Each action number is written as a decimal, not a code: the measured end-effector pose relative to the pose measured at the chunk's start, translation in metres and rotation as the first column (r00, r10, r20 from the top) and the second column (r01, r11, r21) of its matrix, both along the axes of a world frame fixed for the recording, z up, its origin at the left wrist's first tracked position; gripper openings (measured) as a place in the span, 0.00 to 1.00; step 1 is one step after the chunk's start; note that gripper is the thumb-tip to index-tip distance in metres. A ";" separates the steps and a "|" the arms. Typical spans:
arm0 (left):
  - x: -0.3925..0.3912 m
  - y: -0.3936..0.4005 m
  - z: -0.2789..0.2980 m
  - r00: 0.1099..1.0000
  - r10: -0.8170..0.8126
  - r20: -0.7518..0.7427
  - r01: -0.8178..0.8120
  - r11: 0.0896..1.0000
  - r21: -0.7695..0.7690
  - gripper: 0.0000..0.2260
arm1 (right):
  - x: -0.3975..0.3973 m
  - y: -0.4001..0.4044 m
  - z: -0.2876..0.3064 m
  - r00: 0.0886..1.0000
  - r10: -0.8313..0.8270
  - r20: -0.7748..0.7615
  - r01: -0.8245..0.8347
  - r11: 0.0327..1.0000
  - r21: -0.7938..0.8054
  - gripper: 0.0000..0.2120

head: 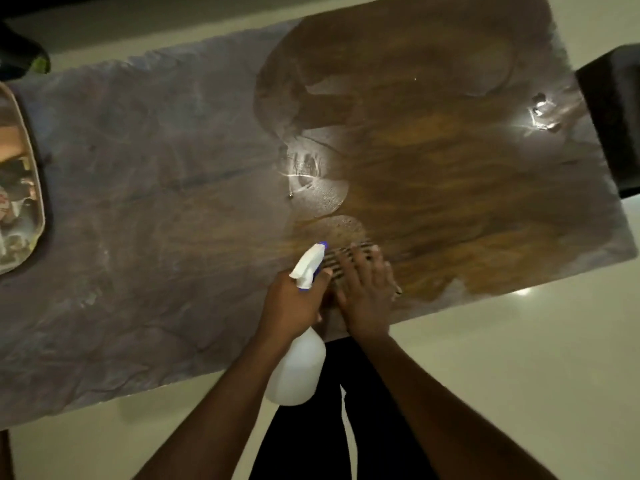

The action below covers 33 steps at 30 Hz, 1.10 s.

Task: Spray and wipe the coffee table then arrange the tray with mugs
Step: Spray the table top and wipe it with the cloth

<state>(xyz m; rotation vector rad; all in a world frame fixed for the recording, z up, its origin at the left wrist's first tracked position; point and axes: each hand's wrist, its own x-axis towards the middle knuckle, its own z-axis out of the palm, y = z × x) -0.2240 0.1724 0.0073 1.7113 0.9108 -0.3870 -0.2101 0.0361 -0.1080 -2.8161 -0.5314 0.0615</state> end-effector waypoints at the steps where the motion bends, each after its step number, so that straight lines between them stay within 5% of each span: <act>1: 0.003 -0.004 0.002 1.000 0.006 0.014 -0.006 1.000 -0.022 0.07 | -0.014 -0.001 -0.002 0.983 0.186 0.002 -0.186 0.983 0.010 0.25; 4: 0.009 -0.012 0.008 0.998 -0.065 0.027 0.068 0.990 -0.122 0.11 | -0.029 -0.057 -0.002 0.896 0.445 0.007 -0.444 0.895 -0.027 0.23; 8: 0.010 -0.013 0.009 0.999 0.011 -0.030 -0.014 0.997 -0.082 0.13 | 0.013 -0.113 0.008 0.997 -0.058 -0.045 0.054 0.995 -0.081 0.26; 11: 0.010 -0.015 0.010 0.999 -0.002 -0.047 -0.003 0.993 -0.122 0.09 | 0.049 -0.073 0.009 0.916 -0.398 -0.050 0.395 0.916 -0.063 0.25; 13: 0.007 -0.015 0.009 0.999 0.004 -0.046 -0.009 0.995 -0.102 0.05 | 0.041 -0.031 0.007 0.965 -0.255 -0.066 0.253 0.967 -0.039 0.25; 15: 0.002 -0.013 0.005 0.998 0.053 -0.016 -0.054 0.998 -0.016 0.03 | 0.007 0.001 0.005 0.994 0.084 -0.065 -0.083 0.996 0.025 0.24; 18: -0.007 -0.003 0.005 0.996 0.084 -0.009 -0.084 0.996 0.035 0.08 | -0.038 -0.009 0.000 0.851 0.523 -0.043 -0.522 0.852 0.027 0.20; 20: -0.014 0.009 0.003 0.998 0.046 -0.031 -0.046 0.999 0.001 0.09 | -0.029 -0.032 -0.005 0.845 0.532 -0.046 -0.533 0.846 -0.018 0.24; 23: -0.026 0.030 -0.003 0.994 0.105 -0.019 -0.106 0.994 -0.037 0.13 | 0.001 -0.032 -0.001 0.979 0.179 -0.094 -0.183 0.982 -0.043 0.28; 26: -0.033 0.049 -0.004 0.984 0.175 0.009 -0.175 0.984 0.011 0.15 | 0.020 0.023 0.006 0.990 -0.115 -0.080 0.113 0.993 -0.032 0.27; 29: -0.038 0.069 -0.006 0.988 0.152 0.034 -0.151 0.987 -0.051 0.15 | -0.008 0.077 -0.004 0.986 0.153 -0.063 -0.152 0.988 0.024 0.25; 33: -0.044 0.093 -0.002 0.993 0.108 0.053 -0.103 0.991 -0.082 0.15 | -0.061 0.052 -0.007 0.728 0.685 0.014 -0.685 0.728 0.026 0.21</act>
